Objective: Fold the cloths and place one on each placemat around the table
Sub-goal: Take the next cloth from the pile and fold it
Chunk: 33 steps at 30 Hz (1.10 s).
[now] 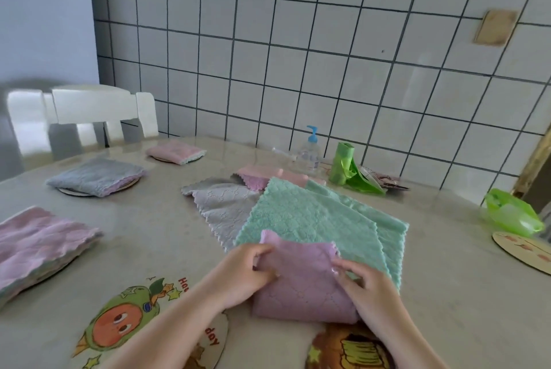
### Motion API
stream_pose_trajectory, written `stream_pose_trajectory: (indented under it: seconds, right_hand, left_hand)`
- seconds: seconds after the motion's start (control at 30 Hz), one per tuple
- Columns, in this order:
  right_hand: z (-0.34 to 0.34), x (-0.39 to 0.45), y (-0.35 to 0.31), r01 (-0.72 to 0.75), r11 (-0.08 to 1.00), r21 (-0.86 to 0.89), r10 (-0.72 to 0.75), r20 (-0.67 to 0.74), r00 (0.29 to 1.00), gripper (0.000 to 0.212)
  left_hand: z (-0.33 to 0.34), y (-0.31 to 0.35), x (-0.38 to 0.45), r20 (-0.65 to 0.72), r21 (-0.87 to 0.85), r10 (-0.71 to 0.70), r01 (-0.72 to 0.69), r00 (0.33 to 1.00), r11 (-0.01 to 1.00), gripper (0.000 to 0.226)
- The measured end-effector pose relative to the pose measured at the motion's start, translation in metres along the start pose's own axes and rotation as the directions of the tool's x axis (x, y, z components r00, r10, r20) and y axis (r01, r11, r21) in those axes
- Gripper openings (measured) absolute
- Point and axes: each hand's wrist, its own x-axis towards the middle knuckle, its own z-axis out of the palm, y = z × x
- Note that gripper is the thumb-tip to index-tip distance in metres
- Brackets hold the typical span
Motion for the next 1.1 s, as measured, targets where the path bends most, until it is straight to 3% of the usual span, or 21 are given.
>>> stream_pose_trajectory:
  seconds: [0.13,0.33,0.47,0.57,0.67,0.73,0.83,1.0,1.1]
  right_hand:
    - [0.0,0.004,0.004,-0.015,0.997,-0.072,0.014,-0.01,1.0,0.034]
    - [-0.002,0.002,0.006,-0.027,0.998,-0.057,0.026,-0.023,0.999,0.035]
    - [-0.002,0.0,0.004,-0.03,0.996,-0.089,0.028,-0.018,0.999,0.035]
    - [-0.002,-0.001,-0.004,0.023,0.969,-0.247,-0.047,-0.094,0.994,0.039]
    - [0.001,-0.001,-0.022,0.147,0.938,-0.313,-0.169,-0.044,0.985,0.04]
    - [0.01,0.0,-0.027,0.199,0.897,-0.396,-0.173,0.1,0.98,0.042]
    - [0.018,0.003,-0.02,0.144,0.852,-0.504,0.006,0.283,0.959,0.051]
    - [0.009,0.003,-0.01,0.02,0.809,-0.588,0.194,0.298,0.934,0.069]
    - [0.004,-0.002,-0.009,-0.011,0.826,-0.564,0.186,0.254,0.949,0.071]
  left_hand:
    - [0.003,0.001,0.001,-0.006,0.062,0.013,-0.012,1.0,0.998,0.059]
    - [0.005,0.001,0.002,-0.006,0.148,0.028,-0.027,1.0,0.989,0.056]
    - [0.009,0.001,-0.002,-0.076,0.246,0.091,-0.07,0.993,0.967,0.055]
    - [0.008,0.004,-0.003,-0.174,0.386,0.219,-0.138,0.96,0.912,0.053]
    - [0.014,0.013,-0.002,-0.105,0.469,0.299,-0.218,0.948,0.856,0.054]
    - [0.024,0.013,-0.002,0.02,0.567,0.259,-0.224,0.966,0.793,0.051]
    - [0.031,0.011,-0.002,0.138,0.655,0.125,-0.185,0.983,0.733,0.052]
    - [0.026,0.012,-0.002,0.158,0.704,-0.029,-0.092,0.987,0.704,0.06]
    - [0.025,0.015,-0.006,0.147,0.7,-0.062,-0.059,0.987,0.711,0.061]
